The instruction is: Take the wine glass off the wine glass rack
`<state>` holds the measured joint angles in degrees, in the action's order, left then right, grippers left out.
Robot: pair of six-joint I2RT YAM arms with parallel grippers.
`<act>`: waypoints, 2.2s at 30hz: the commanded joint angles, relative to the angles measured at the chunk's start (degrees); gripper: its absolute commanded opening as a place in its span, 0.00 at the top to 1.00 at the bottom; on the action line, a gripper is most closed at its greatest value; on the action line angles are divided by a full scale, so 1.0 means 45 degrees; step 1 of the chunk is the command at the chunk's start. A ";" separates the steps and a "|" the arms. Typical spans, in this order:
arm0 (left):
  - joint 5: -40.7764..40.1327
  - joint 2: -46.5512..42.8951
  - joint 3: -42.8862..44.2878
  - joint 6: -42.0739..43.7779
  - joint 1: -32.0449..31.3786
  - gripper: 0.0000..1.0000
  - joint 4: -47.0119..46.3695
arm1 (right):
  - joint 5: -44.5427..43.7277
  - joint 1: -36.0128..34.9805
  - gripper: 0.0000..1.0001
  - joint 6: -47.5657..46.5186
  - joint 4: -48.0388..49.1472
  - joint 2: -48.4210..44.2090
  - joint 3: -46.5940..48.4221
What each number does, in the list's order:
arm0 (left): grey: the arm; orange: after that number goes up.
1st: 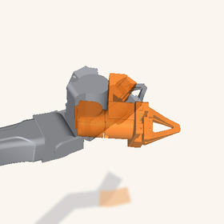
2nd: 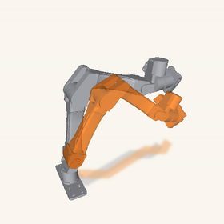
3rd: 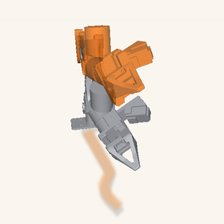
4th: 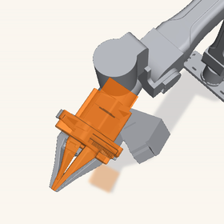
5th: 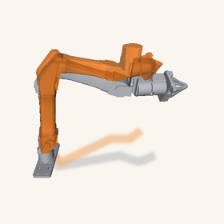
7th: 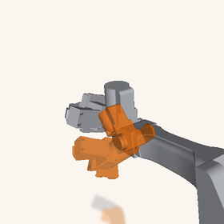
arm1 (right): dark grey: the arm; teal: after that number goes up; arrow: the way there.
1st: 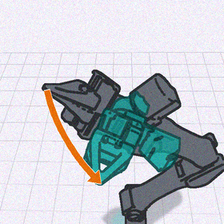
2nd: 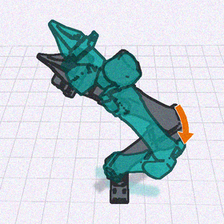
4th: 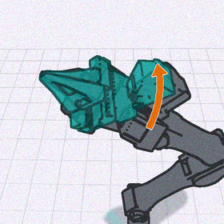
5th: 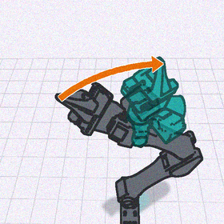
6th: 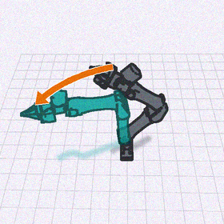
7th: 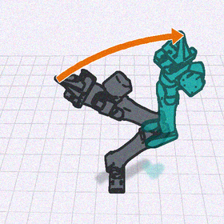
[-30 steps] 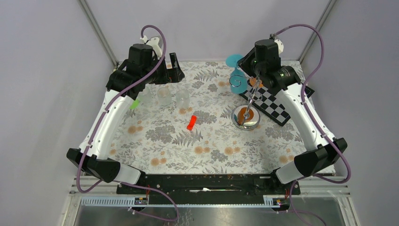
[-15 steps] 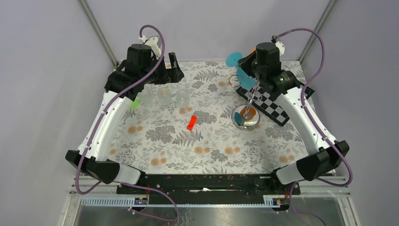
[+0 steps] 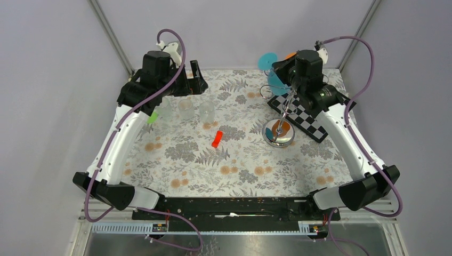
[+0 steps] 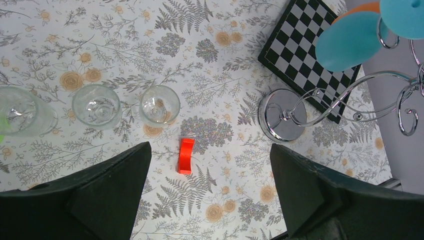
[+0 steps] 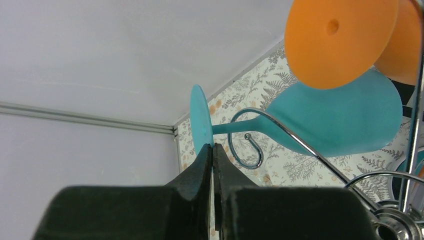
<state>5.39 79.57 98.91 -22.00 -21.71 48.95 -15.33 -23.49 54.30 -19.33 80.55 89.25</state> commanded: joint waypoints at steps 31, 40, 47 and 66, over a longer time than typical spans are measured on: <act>-0.0024 -0.0335 0.0099 0.0221 0.0067 0.01 -0.0684 | 0.1492 0.0959 1.00 0.3287 -0.0085 -0.2057 -0.0674; 0.0047 -0.0392 0.0053 0.0162 0.0061 0.01 -0.0684 | 0.2143 0.0961 1.00 0.3732 -0.0064 -0.2401 -0.1004; 0.0130 -0.0434 0.0041 0.0143 0.0060 0.01 -0.0699 | 0.2546 0.0959 1.00 0.3874 0.0357 -0.2543 -0.1330; 0.0609 -0.0651 0.0207 -0.0814 0.0289 0.01 -0.1151 | 0.6544 0.0925 1.00 0.4464 0.3131 -0.0953 -0.0422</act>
<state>5.93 79.46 98.85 -22.98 -21.61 47.90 7.92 -19.38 72.84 -14.66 75.88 83.77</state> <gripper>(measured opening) 0.989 0.020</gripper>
